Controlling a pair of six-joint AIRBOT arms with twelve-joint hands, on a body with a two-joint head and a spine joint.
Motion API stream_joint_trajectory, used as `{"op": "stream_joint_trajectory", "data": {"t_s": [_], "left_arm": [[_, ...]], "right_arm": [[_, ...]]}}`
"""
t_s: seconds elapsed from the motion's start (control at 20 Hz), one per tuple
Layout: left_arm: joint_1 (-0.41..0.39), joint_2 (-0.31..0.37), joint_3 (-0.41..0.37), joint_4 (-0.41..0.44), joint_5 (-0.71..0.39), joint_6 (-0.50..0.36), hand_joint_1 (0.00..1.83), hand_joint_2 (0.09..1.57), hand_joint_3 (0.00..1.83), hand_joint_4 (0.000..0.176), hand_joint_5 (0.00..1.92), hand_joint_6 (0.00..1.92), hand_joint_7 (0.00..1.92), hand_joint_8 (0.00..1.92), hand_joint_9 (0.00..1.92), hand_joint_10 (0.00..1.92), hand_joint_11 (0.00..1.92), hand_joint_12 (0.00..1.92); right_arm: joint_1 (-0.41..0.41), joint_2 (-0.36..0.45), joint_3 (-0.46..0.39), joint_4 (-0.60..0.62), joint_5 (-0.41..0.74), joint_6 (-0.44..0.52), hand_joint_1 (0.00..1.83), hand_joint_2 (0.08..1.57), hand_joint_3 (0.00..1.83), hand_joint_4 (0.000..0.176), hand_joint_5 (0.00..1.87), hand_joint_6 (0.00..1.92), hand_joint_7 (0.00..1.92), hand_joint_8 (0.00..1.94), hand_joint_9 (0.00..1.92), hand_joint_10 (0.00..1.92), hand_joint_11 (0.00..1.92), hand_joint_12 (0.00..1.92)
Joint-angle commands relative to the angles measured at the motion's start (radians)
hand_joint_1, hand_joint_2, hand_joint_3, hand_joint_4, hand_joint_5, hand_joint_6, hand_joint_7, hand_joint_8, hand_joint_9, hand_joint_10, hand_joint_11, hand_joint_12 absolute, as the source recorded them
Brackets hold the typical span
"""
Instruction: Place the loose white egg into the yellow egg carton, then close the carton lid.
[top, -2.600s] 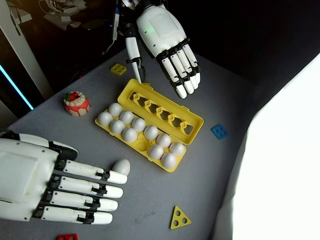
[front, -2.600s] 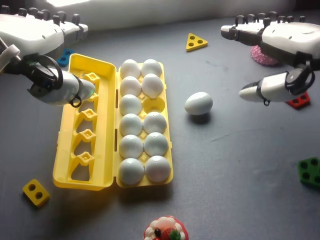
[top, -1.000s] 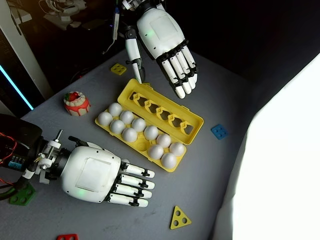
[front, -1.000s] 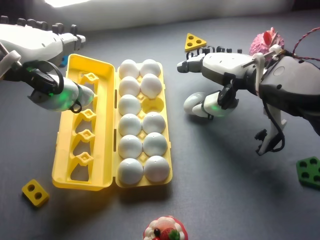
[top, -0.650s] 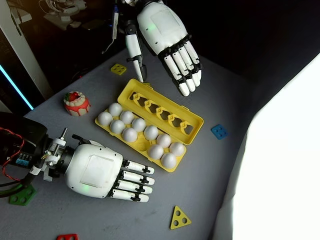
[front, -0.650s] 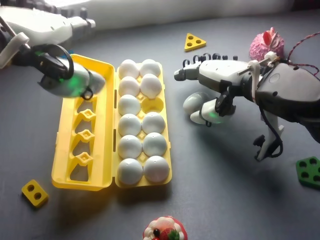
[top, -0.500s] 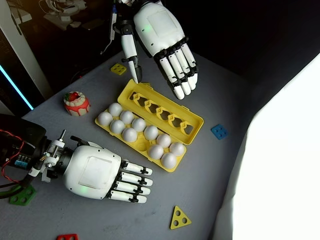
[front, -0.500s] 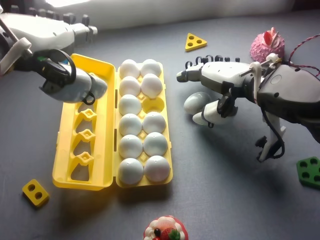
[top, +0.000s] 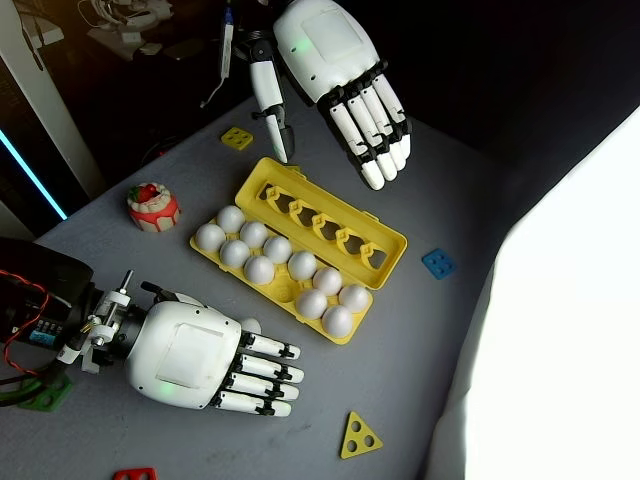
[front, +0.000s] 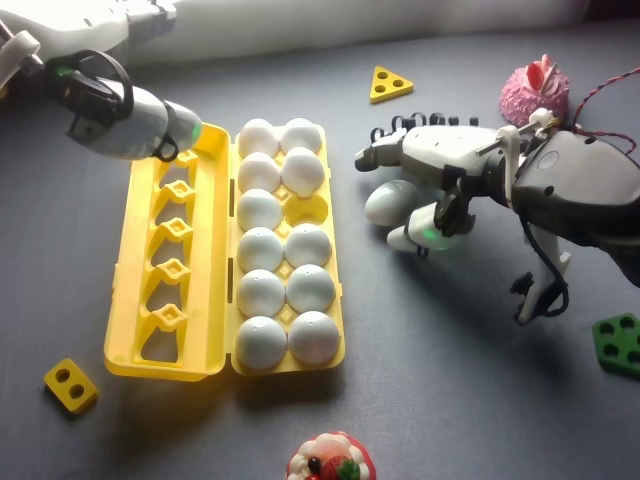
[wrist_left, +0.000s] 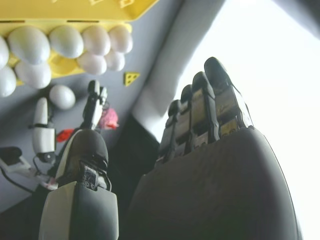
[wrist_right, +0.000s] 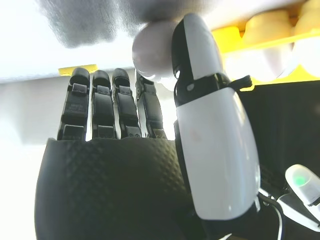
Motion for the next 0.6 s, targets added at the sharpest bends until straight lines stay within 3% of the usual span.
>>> {"op": "stream_joint_trajectory", "data": {"t_s": [0.0, 0.15, 0.45, 0.55], "left_arm": [[-0.011, 0.000, 0.001, 0.060, 0.022, 0.005, 0.11, 1.32, 0.01, 0.005, 0.00, 0.00, 0.10, 0.00, 0.11, 0.00, 0.00, 0.57], [-0.011, 0.000, -0.012, 0.092, 0.002, 0.005, 0.15, 1.33, 0.01, 0.007, 0.00, 0.00, 0.09, 0.00, 0.11, 0.00, 0.00, 0.63], [-0.007, 0.012, -0.014, 0.098, 0.011, 0.005, 0.25, 1.30, 0.00, 0.005, 0.00, 0.00, 0.10, 0.00, 0.11, 0.00, 0.00, 0.62], [0.001, 0.012, -0.010, 0.098, 0.029, 0.006, 0.22, 1.32, 0.00, 0.000, 0.01, 0.00, 0.11, 0.00, 0.11, 0.00, 0.00, 0.61]], "right_arm": [[0.005, 0.004, 0.002, -0.029, 0.042, -0.001, 1.14, 1.12, 0.03, 0.000, 0.17, 0.25, 0.04, 0.00, 0.00, 0.00, 0.00, 0.00], [0.008, 0.003, 0.002, -0.033, 0.043, -0.001, 1.13, 1.11, 0.03, 0.000, 0.14, 0.43, 0.05, 0.00, 0.00, 0.00, 0.00, 0.00], [0.009, 0.003, 0.008, -0.058, 0.058, -0.001, 1.15, 1.11, 0.03, 0.000, 0.12, 0.47, 0.03, 0.00, 0.00, 0.00, 0.00, 0.00], [0.009, 0.003, 0.008, -0.062, 0.059, -0.001, 1.12, 1.11, 0.03, 0.000, 0.10, 0.56, 0.03, 0.00, 0.00, 0.00, 0.00, 0.00]]}}
